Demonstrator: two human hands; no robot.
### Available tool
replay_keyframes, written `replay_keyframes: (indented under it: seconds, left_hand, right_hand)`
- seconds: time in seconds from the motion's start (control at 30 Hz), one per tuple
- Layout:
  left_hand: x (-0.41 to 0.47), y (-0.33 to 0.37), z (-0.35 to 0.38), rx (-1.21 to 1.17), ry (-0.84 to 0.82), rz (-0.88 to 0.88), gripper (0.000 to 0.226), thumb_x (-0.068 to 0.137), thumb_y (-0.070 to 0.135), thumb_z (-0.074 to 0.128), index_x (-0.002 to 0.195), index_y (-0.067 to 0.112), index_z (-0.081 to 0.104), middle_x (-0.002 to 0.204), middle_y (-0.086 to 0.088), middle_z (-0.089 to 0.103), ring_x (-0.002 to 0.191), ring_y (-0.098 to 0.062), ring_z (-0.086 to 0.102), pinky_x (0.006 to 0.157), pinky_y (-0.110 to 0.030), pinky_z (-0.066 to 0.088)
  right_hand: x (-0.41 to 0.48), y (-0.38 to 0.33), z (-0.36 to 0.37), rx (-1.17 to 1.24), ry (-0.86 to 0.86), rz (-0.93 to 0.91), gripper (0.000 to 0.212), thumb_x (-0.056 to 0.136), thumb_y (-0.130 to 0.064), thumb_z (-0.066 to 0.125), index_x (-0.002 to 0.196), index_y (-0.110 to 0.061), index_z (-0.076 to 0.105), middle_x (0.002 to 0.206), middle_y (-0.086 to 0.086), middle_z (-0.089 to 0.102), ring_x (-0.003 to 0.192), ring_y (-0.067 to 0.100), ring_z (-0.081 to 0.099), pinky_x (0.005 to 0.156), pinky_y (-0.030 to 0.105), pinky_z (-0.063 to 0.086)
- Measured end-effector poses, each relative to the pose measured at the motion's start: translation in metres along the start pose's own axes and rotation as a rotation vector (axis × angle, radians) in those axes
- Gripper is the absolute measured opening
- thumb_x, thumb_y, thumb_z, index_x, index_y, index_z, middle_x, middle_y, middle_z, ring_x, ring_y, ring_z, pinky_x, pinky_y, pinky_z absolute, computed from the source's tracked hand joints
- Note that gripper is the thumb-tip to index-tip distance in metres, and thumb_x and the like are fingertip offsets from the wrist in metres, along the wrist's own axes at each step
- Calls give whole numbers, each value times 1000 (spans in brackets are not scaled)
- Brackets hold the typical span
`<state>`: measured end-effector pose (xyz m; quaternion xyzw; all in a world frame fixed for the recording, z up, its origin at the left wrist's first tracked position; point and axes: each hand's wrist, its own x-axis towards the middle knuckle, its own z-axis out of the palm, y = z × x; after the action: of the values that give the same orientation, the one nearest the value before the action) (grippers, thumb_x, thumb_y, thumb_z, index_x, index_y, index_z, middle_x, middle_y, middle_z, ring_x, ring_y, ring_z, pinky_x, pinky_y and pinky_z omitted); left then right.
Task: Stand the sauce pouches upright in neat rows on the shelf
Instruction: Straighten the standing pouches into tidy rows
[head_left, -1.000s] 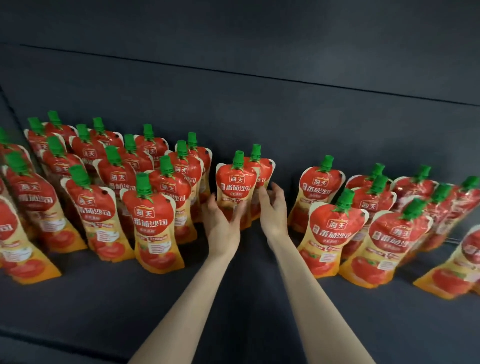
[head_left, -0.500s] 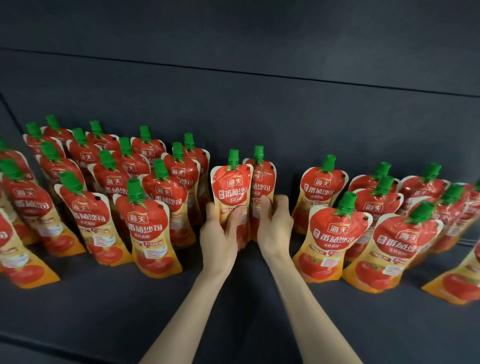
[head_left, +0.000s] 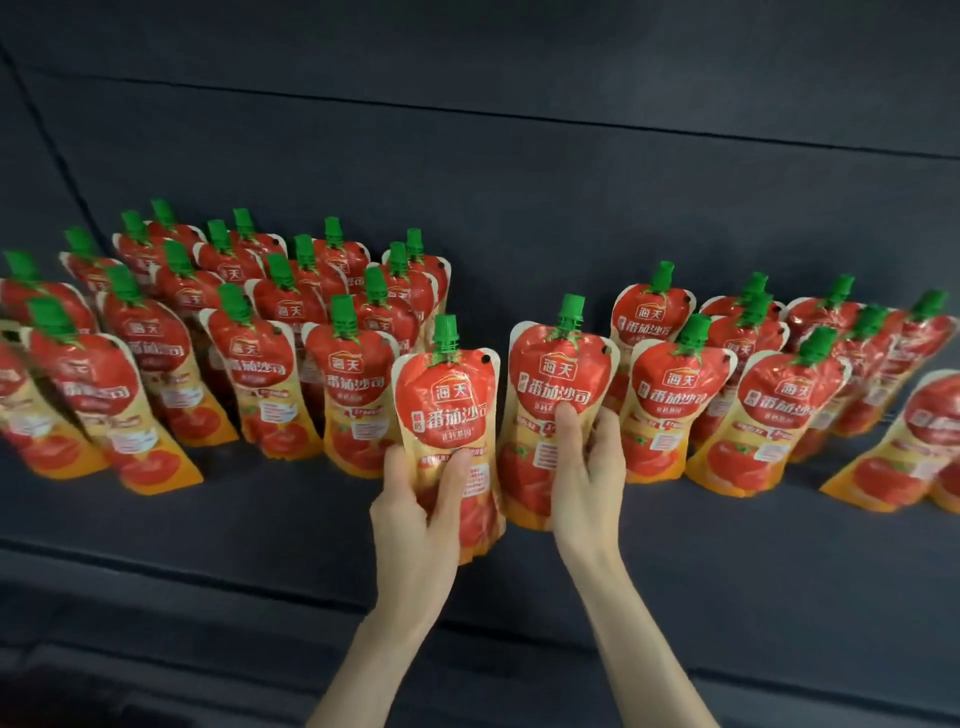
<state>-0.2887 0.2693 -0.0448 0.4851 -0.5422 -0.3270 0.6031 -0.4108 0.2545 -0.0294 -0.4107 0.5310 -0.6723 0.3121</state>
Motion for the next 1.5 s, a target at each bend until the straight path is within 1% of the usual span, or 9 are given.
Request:
replay_keyframes:
  seconds: [0.17, 0.3, 0.6, 0.8, 0.97, 1.1, 1.27, 1.43, 1.5]
  left_hand:
    - [-2, 1, -54, -29, -47, 32, 21, 82, 35, 58, 101, 36, 49, 96, 33, 62, 93, 8, 61, 69, -10, 51]
    - [0, -9, -114, -42, -100, 48, 23, 79, 37, 58, 101, 31, 51, 93, 21, 66, 91, 4, 63, 68, -14, 53]
    - [33, -28, -216, -149, -204, 3, 17, 88, 25, 58, 102, 31, 52, 97, 17, 64, 92, 6, 62, 66, -9, 49]
    - [66, -35, -222, -120, -257, 21, 20, 88, 25, 61, 101, 33, 49, 101, 21, 58, 92, 16, 55, 68, -4, 46]
    - [87, -46, -210, -110, -307, 44, 15, 88, 21, 62, 101, 21, 55, 101, 11, 64, 98, 2, 61, 76, -12, 50]
    - [85, -62, -210, -91, -398, -12, 27, 86, 24, 64, 103, 39, 49, 106, 19, 60, 101, 7, 57, 81, -12, 47]
    - [73, -77, -208, 74, -256, 20, 55, 74, 26, 77, 119, 18, 47, 117, 3, 56, 107, -7, 53, 86, -18, 44]
    - [76, -71, -204, 105, -221, 28, 46, 75, 21, 76, 108, 21, 45, 112, 4, 59, 100, -5, 55, 74, -7, 43]
    - [77, -73, -202, 126, -233, 40, 47, 76, 22, 75, 113, 17, 46, 115, 1, 60, 104, -7, 56, 78, -8, 43]
  right_hand:
    - [-40, -10, 32, 82, -11, 32, 27, 87, -38, 56, 108, -21, 59, 100, -7, 71, 94, 6, 67, 74, 23, 56]
    - [-77, -15, 76, 153, -17, 36, 38, 77, -41, 62, 107, -19, 60, 99, -6, 72, 91, 9, 69, 70, 21, 56]
    - [-133, -5, 161, 141, 108, -1, 20, 91, -26, 58, 109, -16, 57, 101, -5, 70, 91, 6, 68, 66, 17, 53]
    - [-121, -7, 174, 23, 147, -46, 21, 91, -33, 57, 110, -23, 56, 104, -9, 68, 95, 4, 66, 73, 17, 54]
    - [-101, -2, 175, -64, 107, -42, 20, 91, -34, 56, 110, -27, 54, 105, -12, 67, 97, 5, 66, 75, 19, 55]
    - [-103, 12, 163, -84, 48, 13, 33, 88, -33, 59, 117, -20, 51, 110, -7, 65, 99, 8, 65, 76, 20, 56]
    - [-113, 30, 145, -238, -30, 6, 45, 82, -18, 71, 118, -14, 45, 112, -4, 63, 101, 8, 63, 76, 17, 54]
    - [-106, 30, 142, -338, 1, -16, 46, 81, -15, 72, 117, -15, 44, 107, -8, 61, 94, -1, 60, 71, 6, 49]
    - [-103, 29, 143, -363, -13, -20, 45, 82, -15, 71, 118, -13, 44, 107, -8, 60, 91, -5, 57, 69, 1, 45]
